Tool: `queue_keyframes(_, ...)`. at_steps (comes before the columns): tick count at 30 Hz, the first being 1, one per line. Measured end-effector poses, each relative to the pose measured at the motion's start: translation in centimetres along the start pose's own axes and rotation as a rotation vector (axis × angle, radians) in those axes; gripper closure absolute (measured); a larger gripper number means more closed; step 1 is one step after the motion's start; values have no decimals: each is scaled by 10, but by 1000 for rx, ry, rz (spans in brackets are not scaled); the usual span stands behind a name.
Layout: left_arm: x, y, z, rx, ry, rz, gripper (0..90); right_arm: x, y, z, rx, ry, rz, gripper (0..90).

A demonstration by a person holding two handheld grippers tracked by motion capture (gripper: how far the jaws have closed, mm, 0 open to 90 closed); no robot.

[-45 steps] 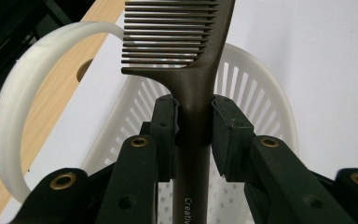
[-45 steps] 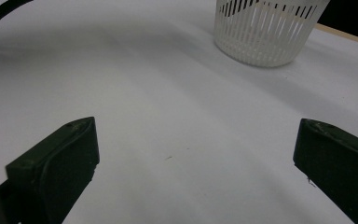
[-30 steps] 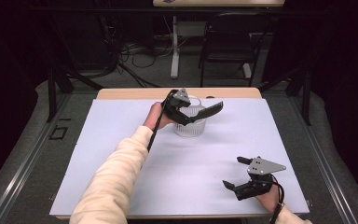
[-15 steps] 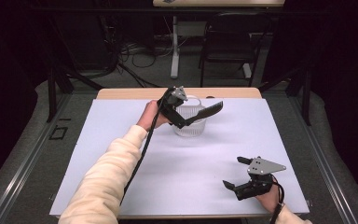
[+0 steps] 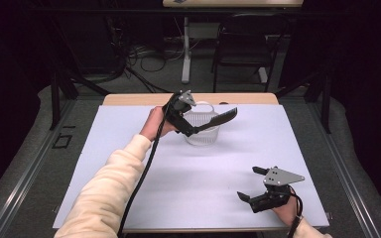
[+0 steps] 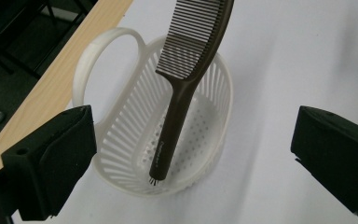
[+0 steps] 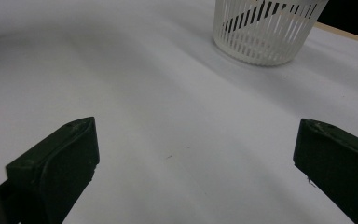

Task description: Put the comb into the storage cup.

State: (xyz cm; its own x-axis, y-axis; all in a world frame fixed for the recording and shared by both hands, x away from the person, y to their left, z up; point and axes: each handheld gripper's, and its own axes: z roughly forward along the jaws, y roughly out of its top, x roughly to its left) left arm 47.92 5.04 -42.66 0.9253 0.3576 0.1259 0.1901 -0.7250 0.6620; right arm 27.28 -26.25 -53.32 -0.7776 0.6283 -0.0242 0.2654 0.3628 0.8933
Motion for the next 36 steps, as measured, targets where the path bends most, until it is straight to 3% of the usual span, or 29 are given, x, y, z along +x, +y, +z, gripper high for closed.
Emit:
queue_keyframes(22, 3, -18, -31, 7, 75, -104, 3, 0, 0, 0, -2, 0, 0, 0)
queue_keyframes(27, 1, -26, -35, 27, 76, -120, 3, 0, 0, 0, -3, 0, -2, 0)
queue_keyframes(36, -3, -40, -46, 19, 89, -152, 3, 0, 0, 0, 0, -1, 0, 0)
